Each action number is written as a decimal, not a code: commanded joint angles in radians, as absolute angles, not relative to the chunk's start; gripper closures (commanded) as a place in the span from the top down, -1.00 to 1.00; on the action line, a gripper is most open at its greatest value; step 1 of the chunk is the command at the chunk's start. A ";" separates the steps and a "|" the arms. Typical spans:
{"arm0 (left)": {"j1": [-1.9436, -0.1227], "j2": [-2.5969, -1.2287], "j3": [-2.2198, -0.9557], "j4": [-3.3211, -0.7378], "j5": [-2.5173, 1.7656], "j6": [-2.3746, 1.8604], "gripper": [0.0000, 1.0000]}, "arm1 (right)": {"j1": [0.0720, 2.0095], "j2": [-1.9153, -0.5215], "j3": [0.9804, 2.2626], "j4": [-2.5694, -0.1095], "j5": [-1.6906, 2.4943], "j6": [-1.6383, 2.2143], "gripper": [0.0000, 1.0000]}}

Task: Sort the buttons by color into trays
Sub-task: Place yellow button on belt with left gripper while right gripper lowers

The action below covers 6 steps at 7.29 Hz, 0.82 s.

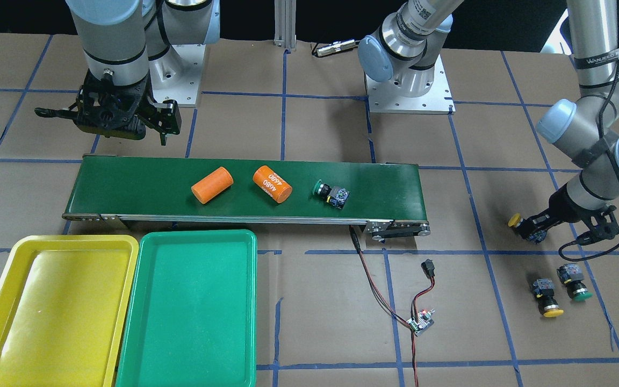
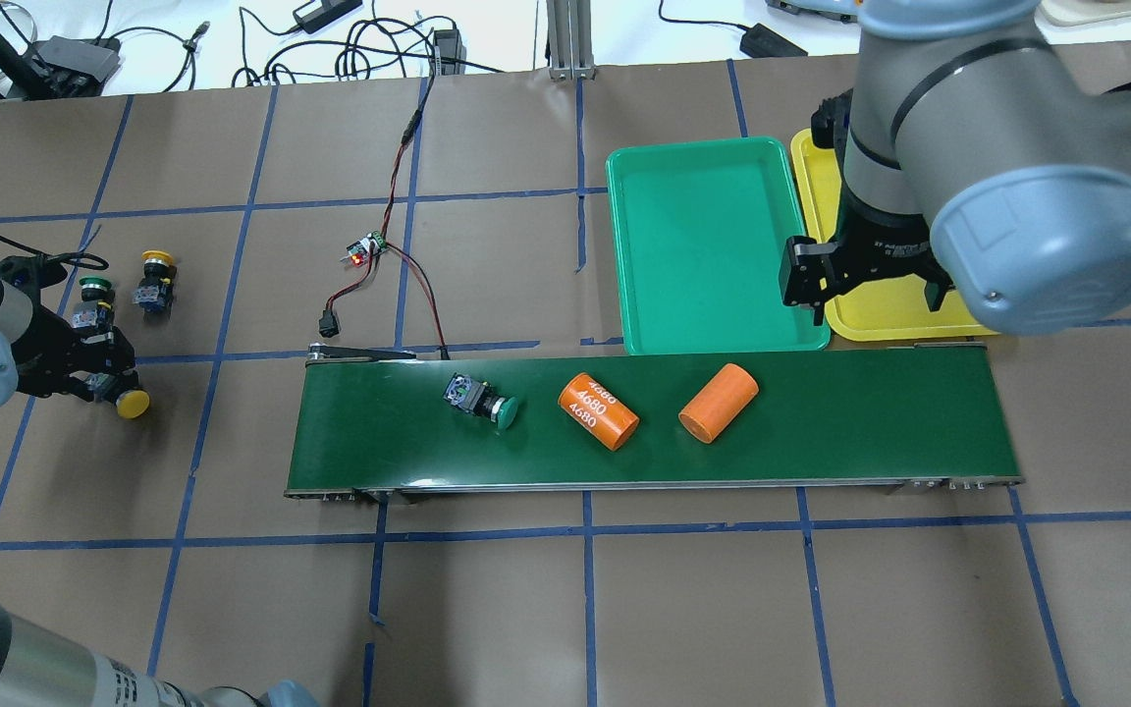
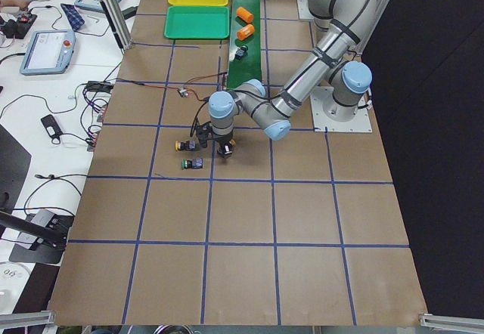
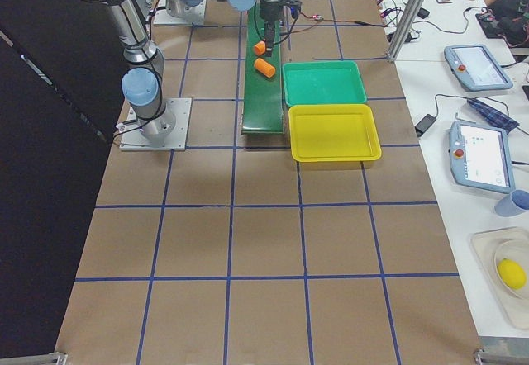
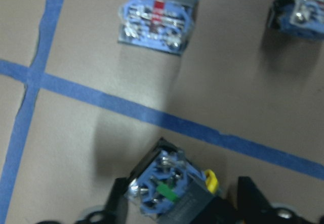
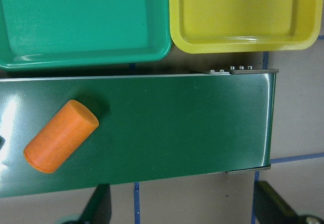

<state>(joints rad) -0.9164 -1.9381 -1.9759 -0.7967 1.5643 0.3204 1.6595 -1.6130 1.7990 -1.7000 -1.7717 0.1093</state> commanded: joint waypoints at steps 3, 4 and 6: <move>-1.128 -1.743 -2.016 -0.970 1.566 -0.071 -0.98 | 1.651 -1.615 1.888 -1.865 -1.772 0.104 1.00; -1.211 -1.694 -2.014 -1.032 1.563 -0.221 -0.98 | 1.651 -1.612 1.890 -1.923 -1.770 0.103 1.00; -1.380 -1.660 -2.025 -1.069 1.559 -0.520 -0.98 | 1.632 -1.612 1.897 -1.922 -1.770 0.106 1.00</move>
<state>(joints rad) -1.2728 -1.6804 -2.0190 -1.0448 1.5618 -0.3315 1.6426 -1.6121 1.8919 -1.9184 -1.7702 0.1036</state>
